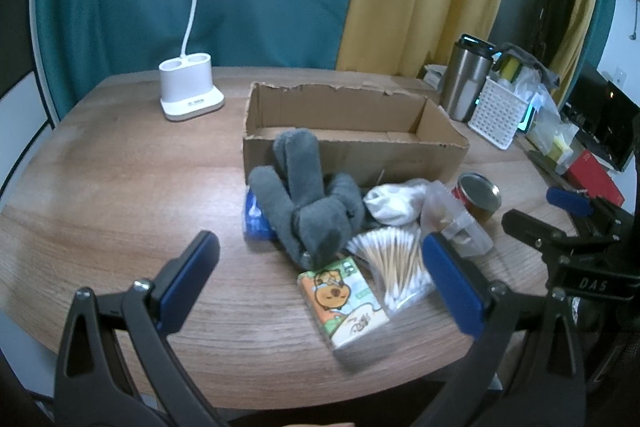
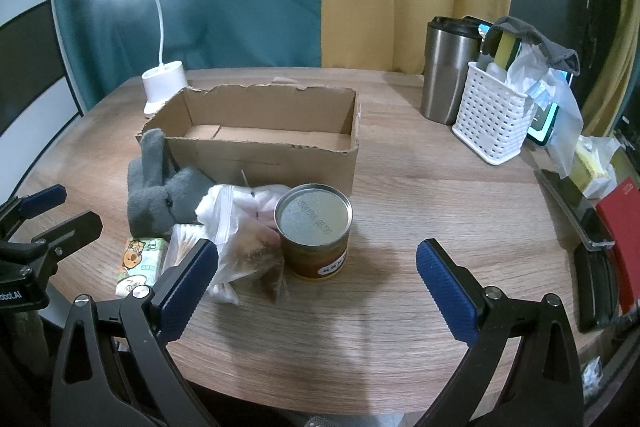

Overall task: Organize objects
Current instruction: 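Move both grippers toward the tin can and the cartoon tissue pack, then grasp the tin can with the right gripper while the left grasps the tissue pack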

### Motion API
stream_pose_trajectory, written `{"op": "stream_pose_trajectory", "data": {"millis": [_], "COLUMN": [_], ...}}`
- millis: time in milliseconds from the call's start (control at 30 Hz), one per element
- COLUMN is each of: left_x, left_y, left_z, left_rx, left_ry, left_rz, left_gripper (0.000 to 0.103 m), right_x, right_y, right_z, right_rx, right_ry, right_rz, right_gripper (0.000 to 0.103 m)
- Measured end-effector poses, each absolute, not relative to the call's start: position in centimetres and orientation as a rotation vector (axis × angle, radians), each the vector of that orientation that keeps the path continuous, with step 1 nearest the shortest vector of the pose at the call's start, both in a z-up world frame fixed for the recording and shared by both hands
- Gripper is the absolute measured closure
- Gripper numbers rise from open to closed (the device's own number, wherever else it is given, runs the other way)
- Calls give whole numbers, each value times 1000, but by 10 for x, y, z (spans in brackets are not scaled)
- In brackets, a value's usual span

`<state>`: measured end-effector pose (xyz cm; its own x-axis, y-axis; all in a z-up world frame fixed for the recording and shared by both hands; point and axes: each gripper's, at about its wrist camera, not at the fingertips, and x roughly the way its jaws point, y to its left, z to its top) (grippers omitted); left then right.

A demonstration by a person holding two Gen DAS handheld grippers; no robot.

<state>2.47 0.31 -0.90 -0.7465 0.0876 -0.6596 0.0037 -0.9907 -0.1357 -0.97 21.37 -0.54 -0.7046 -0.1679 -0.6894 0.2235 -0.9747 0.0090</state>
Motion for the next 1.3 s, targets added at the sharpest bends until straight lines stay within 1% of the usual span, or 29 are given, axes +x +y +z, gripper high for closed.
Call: {"op": "stream_pose_trajectory", "data": {"millis": [633, 900, 1300], "left_x": [11, 6, -7], "left_y": [1, 4, 11], "left_z": [-37, -57, -74], "left_rx": [-1230, -1306, -1385], "left_ry": [-213, -213, -171], "left_rz": [2858, 2823, 2788], "left_gripper": [1, 1, 1], "right_x": [-25, -33, -42], "right_y": [216, 218, 219], "right_z": [-23, -30, -38], "right_rx": [1135, 1149, 1167], "right_ry": [96, 132, 142], "right_rz": [-2691, -2692, -2680], "right_gripper": [2, 2, 2]}}
